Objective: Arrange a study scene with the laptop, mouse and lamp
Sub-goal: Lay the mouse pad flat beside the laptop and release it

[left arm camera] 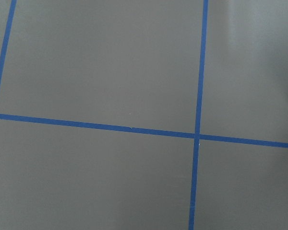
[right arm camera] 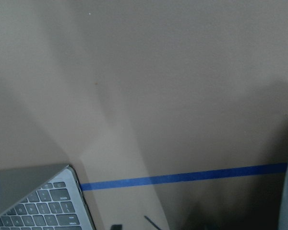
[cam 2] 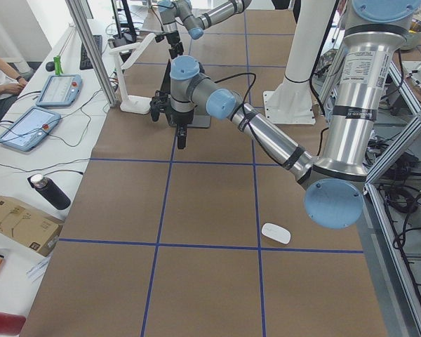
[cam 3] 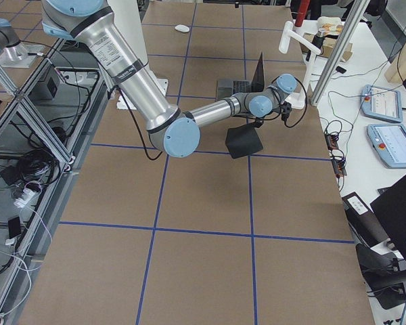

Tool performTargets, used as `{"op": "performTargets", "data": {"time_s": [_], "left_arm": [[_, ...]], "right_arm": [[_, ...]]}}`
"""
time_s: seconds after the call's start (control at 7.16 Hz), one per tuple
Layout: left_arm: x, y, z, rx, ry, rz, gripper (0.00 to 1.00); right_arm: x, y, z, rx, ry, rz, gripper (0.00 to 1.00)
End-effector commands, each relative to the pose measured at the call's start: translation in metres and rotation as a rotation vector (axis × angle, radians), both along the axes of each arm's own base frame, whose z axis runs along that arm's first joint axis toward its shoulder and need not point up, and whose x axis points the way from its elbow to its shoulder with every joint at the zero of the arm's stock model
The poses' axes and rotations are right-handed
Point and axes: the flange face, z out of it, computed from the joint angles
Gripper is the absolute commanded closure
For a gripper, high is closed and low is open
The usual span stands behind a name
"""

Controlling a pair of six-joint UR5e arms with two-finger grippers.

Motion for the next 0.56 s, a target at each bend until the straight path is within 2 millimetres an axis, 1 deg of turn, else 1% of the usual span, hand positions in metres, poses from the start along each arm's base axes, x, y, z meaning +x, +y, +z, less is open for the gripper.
{"op": "performTargets", "data": {"time_s": [0.0, 0.14, 0.28, 0.42], "left_arm": [[0.0, 0.0, 0.001, -0.003, -0.001, 0.0, 0.01], [0.0, 0.0, 0.002, -0.006, -0.002, 0.0, 0.01], [0.0, 0.0, 0.002, -0.007, -0.002, -0.001, 0.01], [0.001, 0.0, 0.001, -0.004, -0.001, 0.0, 0.01]], "right_arm": [[-0.001, -0.01, -0.018, 0.043, 0.02, 0.029, 0.01], [-0.002, -0.013, -0.027, 0.065, 0.028, 0.042, 0.01], [0.002, -0.016, -0.024, 0.076, 0.047, 0.062, 0.01], [0.015, -0.014, -0.001, 0.062, 0.06, 0.069, 0.01]]}}
